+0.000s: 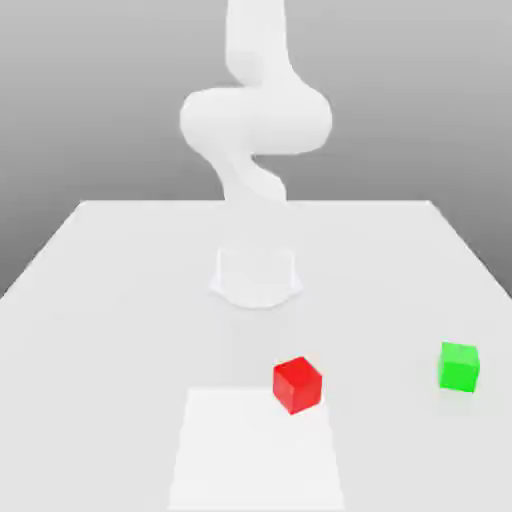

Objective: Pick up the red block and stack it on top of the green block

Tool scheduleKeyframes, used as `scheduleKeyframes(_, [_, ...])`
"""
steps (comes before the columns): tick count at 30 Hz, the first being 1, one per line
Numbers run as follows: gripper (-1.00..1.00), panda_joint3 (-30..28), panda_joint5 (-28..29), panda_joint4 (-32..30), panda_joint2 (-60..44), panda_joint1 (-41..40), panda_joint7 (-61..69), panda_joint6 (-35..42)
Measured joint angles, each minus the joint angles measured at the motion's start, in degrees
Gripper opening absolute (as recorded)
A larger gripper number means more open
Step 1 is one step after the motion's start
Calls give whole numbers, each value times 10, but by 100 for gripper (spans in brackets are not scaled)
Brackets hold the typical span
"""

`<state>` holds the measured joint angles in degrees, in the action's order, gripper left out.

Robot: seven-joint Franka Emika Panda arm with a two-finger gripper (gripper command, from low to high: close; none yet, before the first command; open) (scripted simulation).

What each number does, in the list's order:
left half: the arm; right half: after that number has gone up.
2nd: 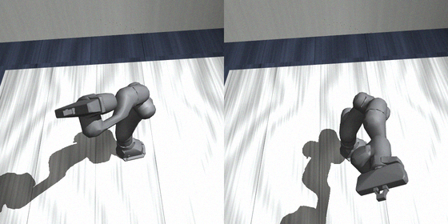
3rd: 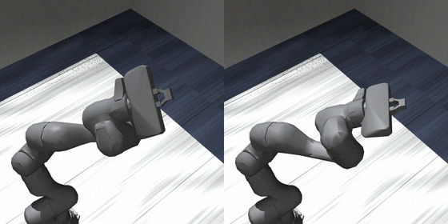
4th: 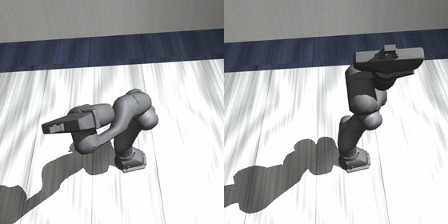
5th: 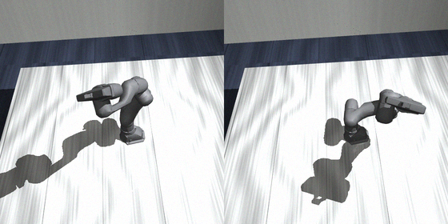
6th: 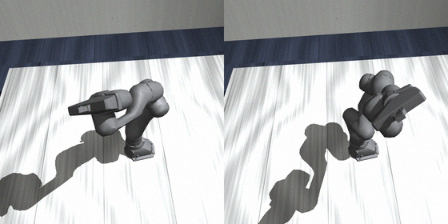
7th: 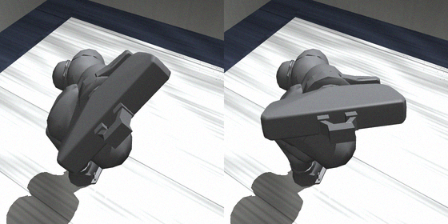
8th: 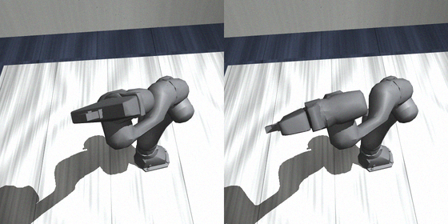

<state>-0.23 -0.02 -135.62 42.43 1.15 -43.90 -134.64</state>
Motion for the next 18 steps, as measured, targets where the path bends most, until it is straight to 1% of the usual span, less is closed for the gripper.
scheduleKeyframes(14, [0,-12,2,-263,-241,78,137,-195])
scheduleKeyframes(16, [0,-11,2,-301,-293,89,159,-235])
scheduleKeyframes(18, [0,-6,0,-320,-374,94,176,-296])
